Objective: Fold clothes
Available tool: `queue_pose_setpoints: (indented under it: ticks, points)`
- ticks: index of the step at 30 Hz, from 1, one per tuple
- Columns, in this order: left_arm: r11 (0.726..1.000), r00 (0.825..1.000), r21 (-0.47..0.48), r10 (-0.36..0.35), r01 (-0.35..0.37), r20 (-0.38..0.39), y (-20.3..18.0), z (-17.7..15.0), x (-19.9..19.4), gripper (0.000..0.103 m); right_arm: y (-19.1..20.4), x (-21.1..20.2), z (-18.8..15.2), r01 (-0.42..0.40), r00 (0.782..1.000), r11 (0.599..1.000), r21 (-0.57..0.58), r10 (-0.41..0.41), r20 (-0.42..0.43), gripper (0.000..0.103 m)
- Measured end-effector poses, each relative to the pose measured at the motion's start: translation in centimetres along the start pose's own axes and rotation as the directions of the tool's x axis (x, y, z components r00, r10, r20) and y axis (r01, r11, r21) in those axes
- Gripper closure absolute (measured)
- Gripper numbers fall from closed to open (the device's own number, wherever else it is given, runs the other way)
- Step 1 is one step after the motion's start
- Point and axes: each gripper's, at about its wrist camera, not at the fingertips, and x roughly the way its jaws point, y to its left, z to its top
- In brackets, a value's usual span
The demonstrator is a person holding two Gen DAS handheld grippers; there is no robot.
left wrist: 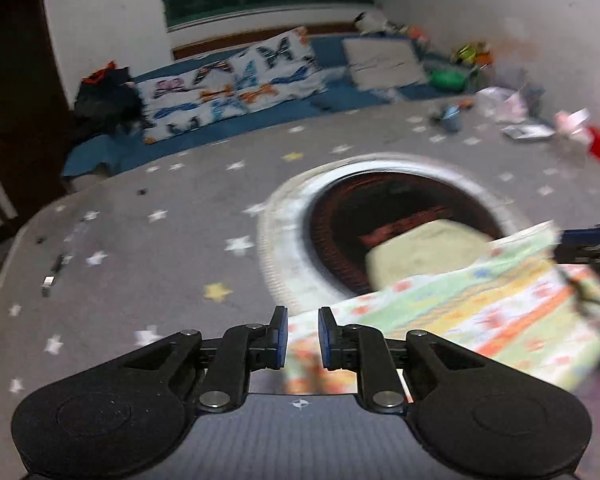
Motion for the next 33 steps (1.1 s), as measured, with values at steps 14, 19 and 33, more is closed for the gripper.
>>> queue_pose_setpoints:
  ticks: [14, 19, 33]
  points:
    - [0.995, 0.994, 0.024, -0.097, 0.099, -0.051, -4.8, -1.1, 3.3, 0.084, -0.6, 1.5, 0.6, 0.058, 0.998, 0.998, 0.026, -0.058, 0.025, 0.099]
    - [0.996, 0.994, 0.008, -0.092, 0.092, -0.056, -4.3, -1.1, 3.6, 0.084, -1.0, 2.4, 0.5, 0.076, 0.997, 0.996, 0.049, -0.075, -0.004, 0.09]
    - [0.991, 0.991, -0.049, -0.124, 0.122, -0.051, -5.2, 1.0, 5.7, 0.084, 3.2, 5.1, 2.3, -0.089, 0.994, 0.996, 0.0, 0.089, -0.057, 0.09]
